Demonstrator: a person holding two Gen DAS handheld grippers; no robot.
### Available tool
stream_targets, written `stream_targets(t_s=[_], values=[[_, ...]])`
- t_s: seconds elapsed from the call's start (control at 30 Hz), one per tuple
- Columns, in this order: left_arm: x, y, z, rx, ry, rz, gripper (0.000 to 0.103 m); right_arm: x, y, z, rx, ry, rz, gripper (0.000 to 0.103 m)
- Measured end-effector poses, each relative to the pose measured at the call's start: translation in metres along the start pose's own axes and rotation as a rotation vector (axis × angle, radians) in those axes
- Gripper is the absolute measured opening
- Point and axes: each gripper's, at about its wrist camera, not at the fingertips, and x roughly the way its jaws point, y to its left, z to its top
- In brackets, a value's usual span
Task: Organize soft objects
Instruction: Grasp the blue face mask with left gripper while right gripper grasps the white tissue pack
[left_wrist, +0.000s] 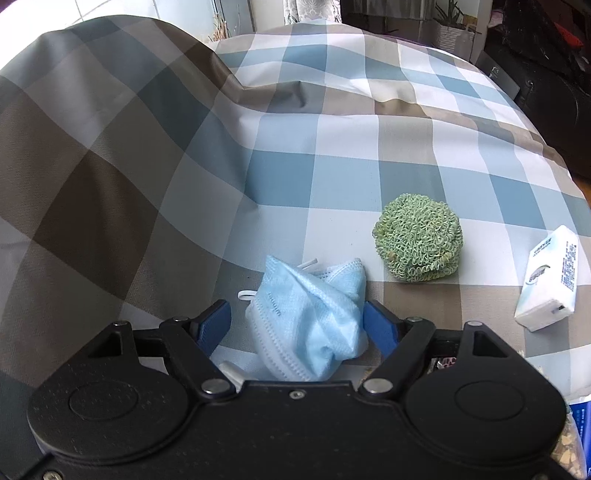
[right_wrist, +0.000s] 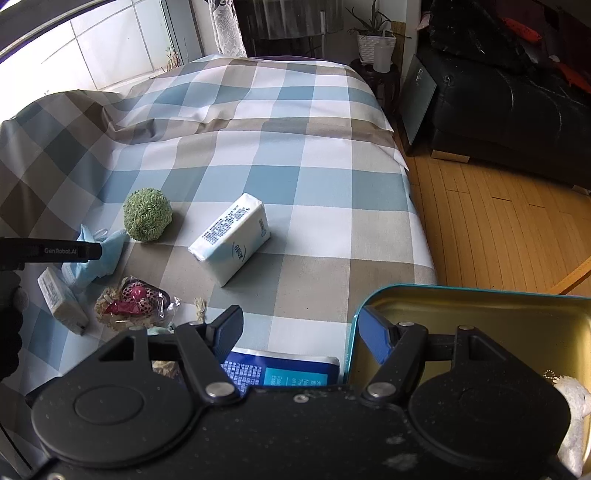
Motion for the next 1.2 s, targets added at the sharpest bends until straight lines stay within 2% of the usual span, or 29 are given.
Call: stream_targets(t_s=[0.07,0.13,0.3,0.43,0.53,0.67,0.8,1.03,1.07,1.13,1.2], values=[[0.005,0.0,0.001,0.0,0.015,0.002,0.073,0.003,0.002,0.001,-0.002,0.002,0.005,0.069],[0.005,0.0,-0.001,0.011,0.015,-0.003,0.053,0.005,0.004,0.002,-0.006,0.002,0.006,0.069],[-0.011,0.003,-0.008,0.068,0.002,-0.076,0.052,0.009,0.009,0.006,-0.026,-0.003,0.011,0.07],[-0.025,0.008,-0.012,0.112,-0.057,-0.135,0.052,0.014,0.012,0.011,-0.034,-0.012,0.016,0.07],[-0.027,0.014,-0.016,0.109,-0.094,-0.178,0.052,0.019,0.019,0.015,-0.046,-0.013,0.022,0.073],[-0.021,0.021,-0.021,0.087,-0.112,-0.208,0.052,0.031,0.037,0.021,-0.138,-0.031,-0.001,0.083],[-0.015,0.023,-0.011,0.009,-0.047,-0.262,0.051,0.047,0.059,0.03,-0.272,-0.061,-0.01,0.096],[-0.015,0.029,-0.006,-0.042,-0.015,-0.28,0.051,0.089,0.073,0.049,-0.377,-0.05,-0.009,0.098],[-0.014,0.03,-0.006,-0.051,-0.011,-0.276,0.051,0.095,0.073,0.052,-0.382,-0.046,-0.006,0.097],[-0.013,0.031,-0.005,-0.057,-0.007,-0.276,0.051,0.104,0.073,0.055,-0.382,-0.029,0.005,0.088],[-0.013,0.032,-0.005,-0.066,0.0,-0.279,0.051,0.11,0.071,0.055,-0.374,0.005,0.021,0.064]])
